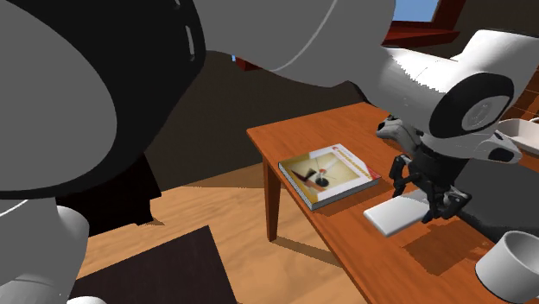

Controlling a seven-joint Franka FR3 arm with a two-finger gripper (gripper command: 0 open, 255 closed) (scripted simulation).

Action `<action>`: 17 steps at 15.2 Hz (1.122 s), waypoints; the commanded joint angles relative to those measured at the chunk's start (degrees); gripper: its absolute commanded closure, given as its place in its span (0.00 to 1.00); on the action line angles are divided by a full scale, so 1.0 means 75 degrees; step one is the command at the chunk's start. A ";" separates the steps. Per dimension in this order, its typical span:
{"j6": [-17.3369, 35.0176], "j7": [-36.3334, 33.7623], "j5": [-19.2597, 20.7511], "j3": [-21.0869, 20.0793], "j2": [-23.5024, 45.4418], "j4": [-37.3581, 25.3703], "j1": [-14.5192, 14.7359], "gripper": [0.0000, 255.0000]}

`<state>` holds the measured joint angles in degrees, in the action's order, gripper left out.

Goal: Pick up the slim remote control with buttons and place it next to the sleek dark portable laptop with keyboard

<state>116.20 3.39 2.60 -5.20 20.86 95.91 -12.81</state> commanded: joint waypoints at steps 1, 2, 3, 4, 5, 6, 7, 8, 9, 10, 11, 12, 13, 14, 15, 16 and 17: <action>0.0206 -0.0003 0.0009 0.0005 0.0061 0.0139 -0.0002 1.00; 0.0294 -0.0007 0.0014 0.0007 0.0098 0.0190 -0.0001 1.00; 0.0382 -0.0011 0.0019 0.0009 0.0136 0.0239 0.0000 1.00; 0.0469 -0.0014 0.0024 0.0011 0.0176 0.0286 0.0001 1.00; 0.0555 -0.0018 0.0030 0.0013 0.0217 0.0332 0.0002 1.00; 0.0641 -0.0022 0.0035 0.0016 0.0260 0.0376 0.0003 1.00; 0.0727 -0.0027 0.0041 0.0018 0.0303 0.0418 0.0004 1.00; 0.0811 -0.0031 0.0047 0.0021 0.0348 0.0458 0.0006 1.00; 0.0874 -0.0034 0.0051 0.0023 0.0381 0.0488 0.0007 1.00; 0.0874 -0.0034 0.0051 0.0023 0.0382 0.0487 0.0007 1.00; 0.0874 -0.0034 0.0051 0.0023 0.0382 0.0486 0.0007 1.00; 0.0874 -0.0034 0.0051 0.0023 0.0382 0.0486 0.0007 1.00; 0.0874 -0.0034 0.0051 0.0023 0.0382 0.0486 0.0007 1.00; 0.0874 -0.0034 0.0051 0.0023 0.0382 0.0486 0.0007 1.00; 0.0874 -0.0034 0.0051 0.0023 0.0382 0.0486 0.0007 1.00; 0.0874 -0.0034 0.0051 0.0023 0.0382 0.0486 0.0007 1.00; 0.0874 -0.0034 0.0051 0.0023 0.0382 0.0486 0.0007 1.00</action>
<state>122.75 3.13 2.98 -5.03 23.74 99.57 -12.75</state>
